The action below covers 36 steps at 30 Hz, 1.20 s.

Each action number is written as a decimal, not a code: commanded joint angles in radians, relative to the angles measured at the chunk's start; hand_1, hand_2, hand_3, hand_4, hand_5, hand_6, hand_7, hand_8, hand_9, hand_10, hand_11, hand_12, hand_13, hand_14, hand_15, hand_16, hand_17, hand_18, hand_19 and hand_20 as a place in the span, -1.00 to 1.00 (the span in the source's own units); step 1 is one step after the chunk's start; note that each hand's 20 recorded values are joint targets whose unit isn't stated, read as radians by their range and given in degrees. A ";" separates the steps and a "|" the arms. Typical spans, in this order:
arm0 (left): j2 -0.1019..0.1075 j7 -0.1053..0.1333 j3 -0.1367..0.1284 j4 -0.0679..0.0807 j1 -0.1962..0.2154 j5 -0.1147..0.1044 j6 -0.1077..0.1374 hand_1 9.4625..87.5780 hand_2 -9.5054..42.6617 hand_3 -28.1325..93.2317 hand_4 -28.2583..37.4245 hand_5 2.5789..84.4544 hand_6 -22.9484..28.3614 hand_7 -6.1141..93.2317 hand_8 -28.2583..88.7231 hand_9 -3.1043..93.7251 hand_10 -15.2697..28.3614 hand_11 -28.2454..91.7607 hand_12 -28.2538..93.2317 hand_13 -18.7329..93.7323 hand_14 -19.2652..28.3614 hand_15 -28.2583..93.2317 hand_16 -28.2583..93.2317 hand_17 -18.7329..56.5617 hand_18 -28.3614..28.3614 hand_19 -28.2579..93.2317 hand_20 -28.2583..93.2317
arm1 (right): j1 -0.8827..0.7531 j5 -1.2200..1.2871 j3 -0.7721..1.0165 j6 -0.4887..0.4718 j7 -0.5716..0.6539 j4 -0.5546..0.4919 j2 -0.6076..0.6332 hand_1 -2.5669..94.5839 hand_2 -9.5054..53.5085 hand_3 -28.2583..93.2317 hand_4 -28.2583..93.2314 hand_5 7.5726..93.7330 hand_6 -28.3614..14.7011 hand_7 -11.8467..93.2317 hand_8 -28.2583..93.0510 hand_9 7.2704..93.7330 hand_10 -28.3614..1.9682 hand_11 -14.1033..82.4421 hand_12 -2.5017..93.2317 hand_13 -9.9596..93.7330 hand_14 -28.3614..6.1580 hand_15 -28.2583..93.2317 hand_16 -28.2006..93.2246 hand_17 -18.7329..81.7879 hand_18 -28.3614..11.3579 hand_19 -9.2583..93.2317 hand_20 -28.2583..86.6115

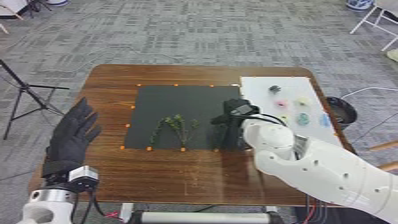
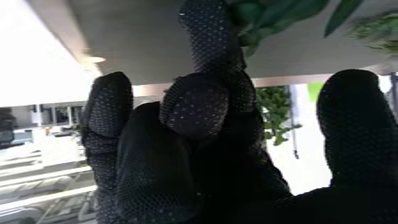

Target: Arrange flowers

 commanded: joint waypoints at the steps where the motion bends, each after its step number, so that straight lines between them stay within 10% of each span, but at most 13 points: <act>1: -0.002 0.007 0.007 0.003 -0.010 -0.004 0.000 -0.60 -0.91 0.58 -0.98 -0.50 -0.07 -0.56 -0.64 -0.60 0.10 -0.31 -0.17 -0.45 0.27 -0.30 -0.36 -0.87 0.64 -0.02 -0.32 | 0.017 0.001 -0.009 0.037 -0.021 0.000 -0.040 -0.72 -0.50 0.62 -0.92 0.76 0.24 -0.15 -0.66 0.79 0.12 0.52 -0.12 0.78 0.18 0.90 -0.02 0.04 -0.58 0.76 0.15; 19: -0.004 0.008 0.000 -0.004 0.006 -0.006 0.003 -0.60 -0.90 0.57 -0.98 -0.49 -0.07 -0.56 -0.64 -0.60 0.10 -0.31 -0.17 -0.45 0.27 -0.30 -0.36 -0.87 0.64 -0.02 -0.32 | -0.053 -0.030 0.129 0.072 -0.013 -0.045 0.070 -0.70 -0.58 0.64 -0.91 0.49 0.18 -0.28 -0.67 0.65 0.02 0.51 -0.11 0.68 0.13 0.89 -0.01 -0.04 -0.59 0.72 0.17; 27: -0.012 0.000 -0.007 -0.002 0.026 -0.007 0.003 -0.59 -0.90 0.57 -0.97 -0.49 -0.07 -0.56 -0.64 -0.60 0.10 -0.31 -0.17 -0.45 0.27 -0.30 -0.36 -0.87 0.64 -0.02 -0.32 | -0.089 0.012 0.177 0.266 -0.129 -0.180 0.083 -0.58 -0.81 0.71 -0.91 0.03 0.03 -0.38 -0.66 0.14 -0.11 0.50 -0.14 0.33 -0.07 0.85 -0.05 -0.19 -0.66 0.59 0.23; 33: -0.027 0.021 -0.030 0.018 0.081 -0.083 0.032 -0.60 -0.90 0.57 -0.98 -0.50 -0.07 -0.56 -0.64 -0.61 0.09 -0.31 -0.16 -0.45 0.27 -0.30 -0.36 -0.87 0.63 -0.03 -0.32 | -0.077 0.044 0.172 0.196 -0.215 -0.240 -0.016 -0.62 -0.88 0.67 -0.96 0.11 0.05 -0.36 -0.66 0.20 -0.13 0.49 -0.17 0.36 -0.08 0.85 -0.08 -0.16 -0.65 0.61 0.26; 36: -0.021 0.019 -0.020 0.029 0.068 -0.079 0.033 -0.60 -0.91 0.57 -0.97 -0.50 -0.07 -0.55 -0.64 -0.61 0.09 -0.31 -0.16 -0.45 0.26 -0.30 -0.35 -0.87 0.63 -0.03 -0.32 | -0.093 0.059 0.193 0.138 -0.401 -0.229 -0.027 -0.48 -0.77 0.74 -0.92 0.11 0.13 -0.32 -0.68 0.21 -0.08 0.49 -0.15 0.36 -0.04 0.85 -0.06 -0.16 -0.62 0.61 0.26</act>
